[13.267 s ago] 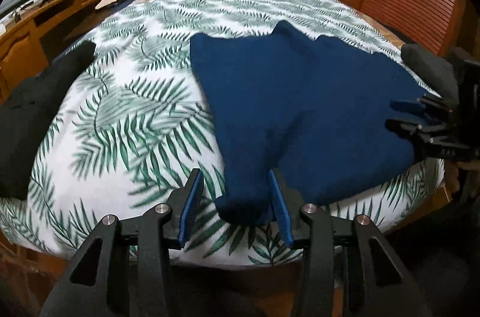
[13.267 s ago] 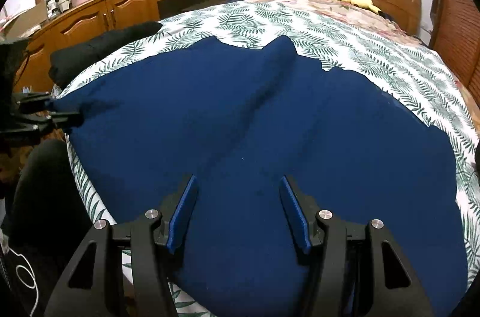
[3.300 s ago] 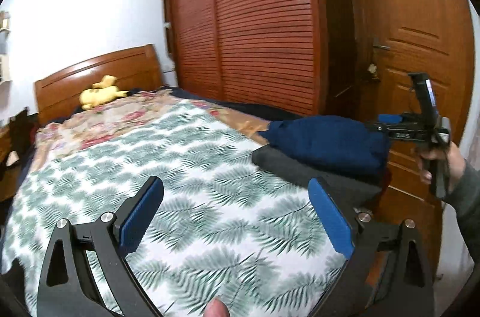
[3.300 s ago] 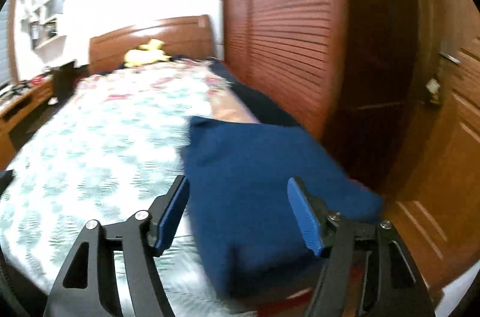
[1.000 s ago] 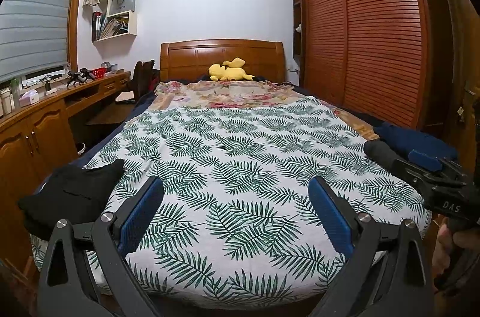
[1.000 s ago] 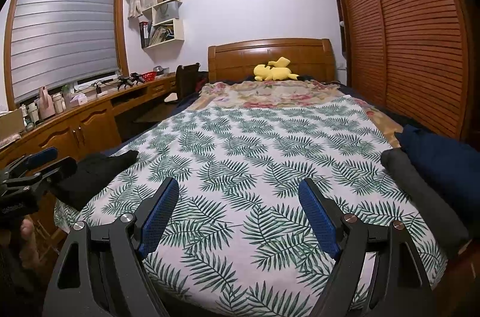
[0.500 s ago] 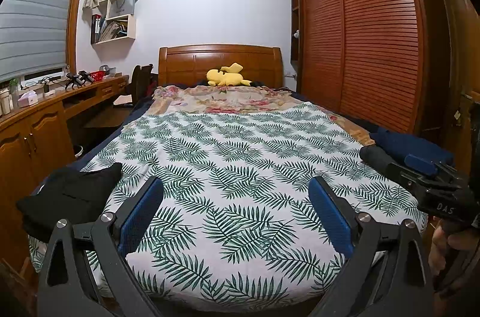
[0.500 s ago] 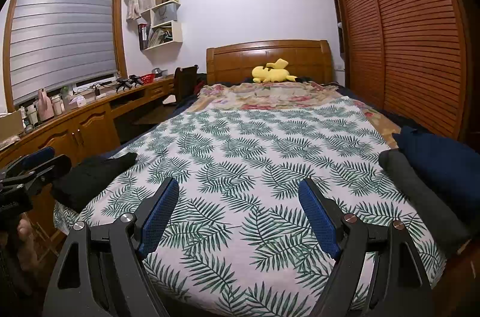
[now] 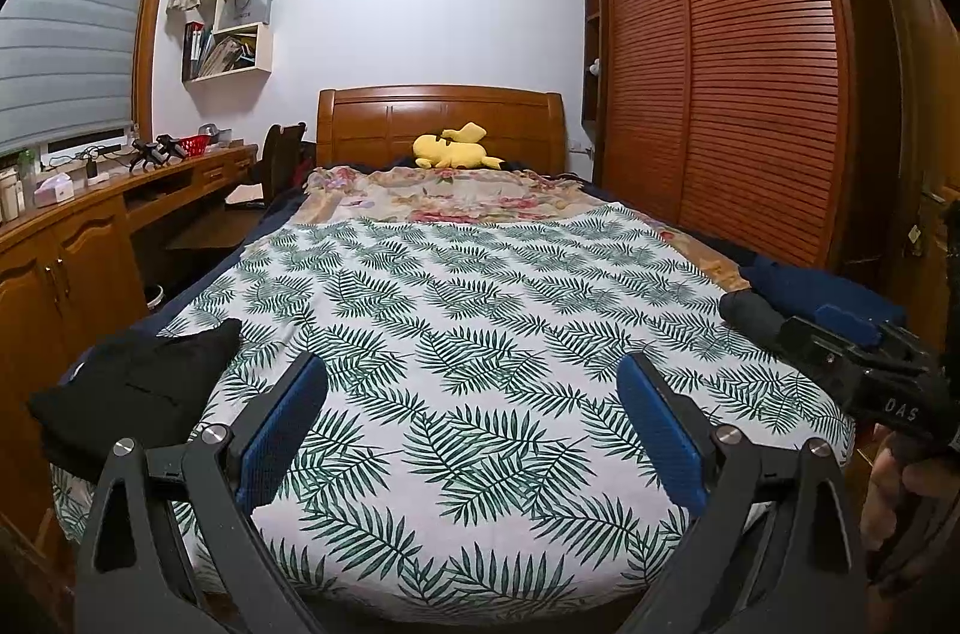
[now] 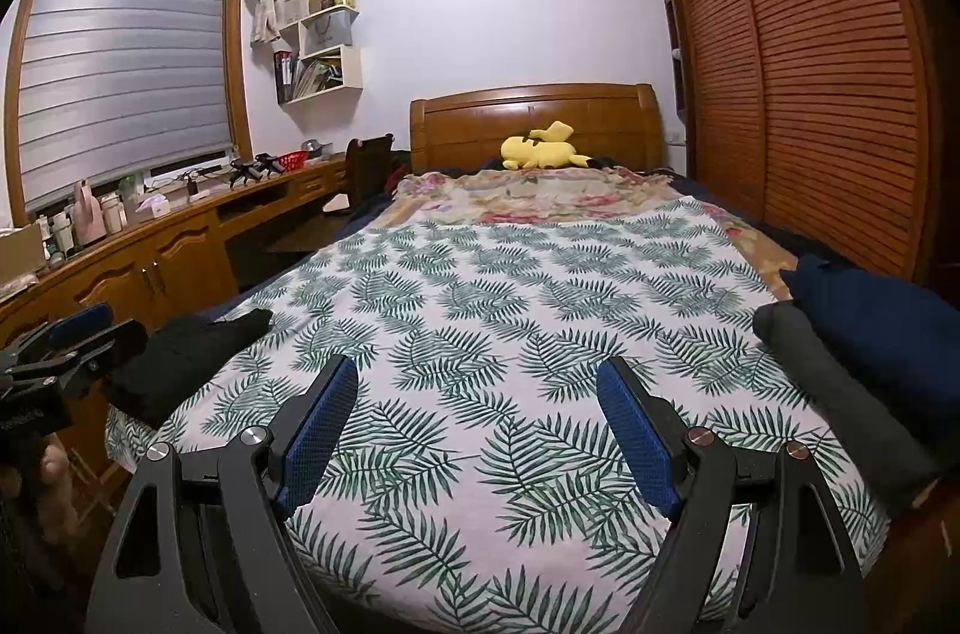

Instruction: Fold large clothes

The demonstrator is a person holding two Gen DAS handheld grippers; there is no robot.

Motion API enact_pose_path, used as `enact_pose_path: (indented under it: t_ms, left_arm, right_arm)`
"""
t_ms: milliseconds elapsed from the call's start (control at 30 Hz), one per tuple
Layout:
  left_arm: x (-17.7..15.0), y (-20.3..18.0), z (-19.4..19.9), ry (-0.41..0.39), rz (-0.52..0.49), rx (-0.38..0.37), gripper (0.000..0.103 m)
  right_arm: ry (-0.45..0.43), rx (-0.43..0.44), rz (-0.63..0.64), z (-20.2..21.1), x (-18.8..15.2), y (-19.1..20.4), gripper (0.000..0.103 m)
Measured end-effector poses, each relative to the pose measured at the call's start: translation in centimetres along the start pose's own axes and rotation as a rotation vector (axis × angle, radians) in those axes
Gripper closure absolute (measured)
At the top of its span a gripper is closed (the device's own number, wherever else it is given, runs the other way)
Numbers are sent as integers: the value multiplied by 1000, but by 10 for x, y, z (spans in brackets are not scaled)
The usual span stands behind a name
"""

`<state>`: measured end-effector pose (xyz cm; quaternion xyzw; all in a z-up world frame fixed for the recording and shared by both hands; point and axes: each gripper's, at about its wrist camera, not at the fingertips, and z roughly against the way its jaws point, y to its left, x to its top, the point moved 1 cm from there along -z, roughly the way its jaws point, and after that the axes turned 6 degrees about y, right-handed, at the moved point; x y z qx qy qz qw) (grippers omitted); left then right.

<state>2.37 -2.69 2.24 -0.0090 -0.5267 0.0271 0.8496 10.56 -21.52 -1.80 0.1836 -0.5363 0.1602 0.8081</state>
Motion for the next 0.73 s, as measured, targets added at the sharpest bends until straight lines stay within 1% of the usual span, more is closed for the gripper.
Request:
enact_pose_path:
  t_ms: [133, 733]
  left_arm:
    - [-1, 0, 0, -1, -1, 0, 6]
    - [-1, 1, -1, -2, -1, -1, 6]
  right_arm:
    - [-7, -9, -2, 0, 0, -3, 20]
    - [-13, 7, 1, 0, 1, -13, 20]
